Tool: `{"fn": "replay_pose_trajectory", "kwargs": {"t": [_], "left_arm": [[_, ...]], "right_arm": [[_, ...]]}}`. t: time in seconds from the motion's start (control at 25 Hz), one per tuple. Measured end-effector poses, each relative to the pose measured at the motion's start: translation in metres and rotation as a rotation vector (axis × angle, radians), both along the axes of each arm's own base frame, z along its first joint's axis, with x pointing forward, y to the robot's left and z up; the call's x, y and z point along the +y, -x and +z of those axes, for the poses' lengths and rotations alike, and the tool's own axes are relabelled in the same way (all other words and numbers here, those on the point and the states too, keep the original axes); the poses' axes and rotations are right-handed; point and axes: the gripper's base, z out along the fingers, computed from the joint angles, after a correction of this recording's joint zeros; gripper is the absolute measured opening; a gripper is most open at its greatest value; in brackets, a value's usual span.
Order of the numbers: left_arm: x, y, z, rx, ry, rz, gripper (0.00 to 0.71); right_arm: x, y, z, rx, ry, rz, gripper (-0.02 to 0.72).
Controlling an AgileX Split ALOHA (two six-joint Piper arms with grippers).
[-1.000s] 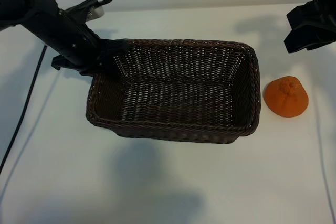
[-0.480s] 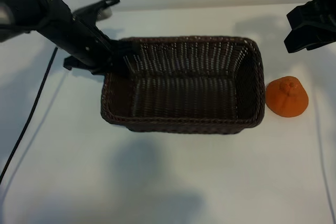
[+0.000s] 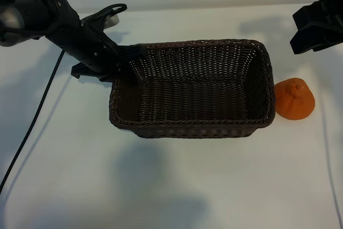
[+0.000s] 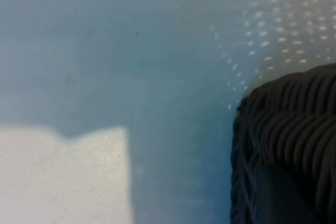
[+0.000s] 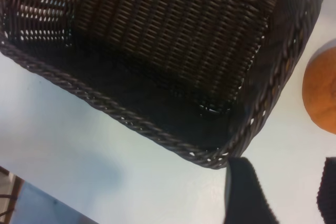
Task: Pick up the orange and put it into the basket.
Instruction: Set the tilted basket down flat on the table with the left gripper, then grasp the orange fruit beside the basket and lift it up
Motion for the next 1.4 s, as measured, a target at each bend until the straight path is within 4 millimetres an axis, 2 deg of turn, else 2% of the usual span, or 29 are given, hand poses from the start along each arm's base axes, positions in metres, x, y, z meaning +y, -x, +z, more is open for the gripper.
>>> {"fn": "replay_pose_trajectory", "kwargs": {"t": [0.64,0.72,0.92,1.04,1.12,1.4], "left_arm": [[0.0,0.0,0.0,0.001,0.0,0.002,0.159],[-0.0002,0.0,0.0001,0.001,0.003,0.004,0.191],[-0.0011,0.0007,0.0005,0.014,0.015,0.012,0.368],[-0.0012,0.0009,0.0005,0.017,0.016,0.012,0.435],[-0.0012,0.0009,0.0005,0.017,0.016,0.012,0.456],[-0.0013,0.0017,0.0005,0.026,0.017,0.012,0.465]], "right_arm": [[0.0,0.0,0.0,0.0,0.0,0.0,0.362],[0.0,0.0,0.0,0.0,0.0,0.0,0.362],[0.0,0.0,0.0,0.0,0.0,0.0,0.362],[0.0,0.0,0.0,0.0,0.0,0.0,0.362],[0.0,0.0,0.0,0.0,0.0,0.0,0.362],[0.0,0.0,0.0,0.0,0.0,0.0,0.362]]}}
